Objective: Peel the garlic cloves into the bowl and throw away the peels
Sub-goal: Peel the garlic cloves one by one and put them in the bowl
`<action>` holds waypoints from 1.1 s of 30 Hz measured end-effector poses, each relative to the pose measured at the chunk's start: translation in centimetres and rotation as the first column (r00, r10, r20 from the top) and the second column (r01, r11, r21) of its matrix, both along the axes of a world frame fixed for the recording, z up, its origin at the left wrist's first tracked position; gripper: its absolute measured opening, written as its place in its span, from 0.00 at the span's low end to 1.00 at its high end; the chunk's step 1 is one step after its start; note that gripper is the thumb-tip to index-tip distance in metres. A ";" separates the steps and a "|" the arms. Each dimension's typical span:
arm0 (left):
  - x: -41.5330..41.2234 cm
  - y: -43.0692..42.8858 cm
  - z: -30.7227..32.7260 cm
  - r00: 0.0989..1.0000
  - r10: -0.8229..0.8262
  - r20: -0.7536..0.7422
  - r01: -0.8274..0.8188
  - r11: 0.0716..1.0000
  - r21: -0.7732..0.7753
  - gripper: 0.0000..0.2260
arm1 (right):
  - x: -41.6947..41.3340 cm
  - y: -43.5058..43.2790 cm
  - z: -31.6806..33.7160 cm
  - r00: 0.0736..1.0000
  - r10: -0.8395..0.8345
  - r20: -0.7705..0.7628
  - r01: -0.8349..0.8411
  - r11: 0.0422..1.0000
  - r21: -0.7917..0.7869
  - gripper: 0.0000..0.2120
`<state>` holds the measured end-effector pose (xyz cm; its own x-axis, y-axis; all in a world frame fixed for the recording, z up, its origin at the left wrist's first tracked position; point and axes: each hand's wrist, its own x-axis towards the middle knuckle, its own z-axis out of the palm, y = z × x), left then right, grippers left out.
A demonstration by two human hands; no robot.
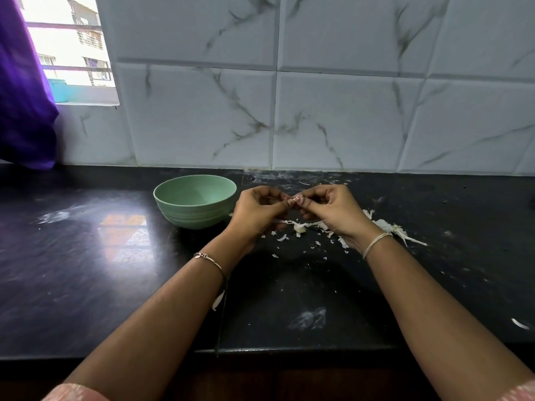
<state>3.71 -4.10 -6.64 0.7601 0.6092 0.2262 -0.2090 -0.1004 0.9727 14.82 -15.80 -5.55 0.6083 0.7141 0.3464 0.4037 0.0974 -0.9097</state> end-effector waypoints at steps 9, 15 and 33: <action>0.0 -0.1 0.4 0.994 -0.091 -0.053 0.080 0.982 -0.172 0.02 | 0.0 -0.2 0.1 0.999 0.037 0.021 -0.037 0.999 -0.004 0.08; 0.0 0.1 0.3 0.999 -0.016 -0.042 0.009 0.986 -0.166 0.03 | 0.4 -0.5 0.3 0.999 0.031 -0.015 -0.031 1.000 -0.003 0.08; 5.9 -1.5 1.1 0.944 0.263 -0.198 -0.055 0.718 0.694 0.06 | 3.6 -2.6 0.8 0.948 -0.271 -0.165 0.288 0.953 0.088 0.10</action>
<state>9.62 -5.59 -5.57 0.7579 0.4915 0.4290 0.1234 -0.7537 0.6455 18.43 -18.36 -4.73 0.8288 0.4704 0.3030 0.2895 0.1029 -0.9516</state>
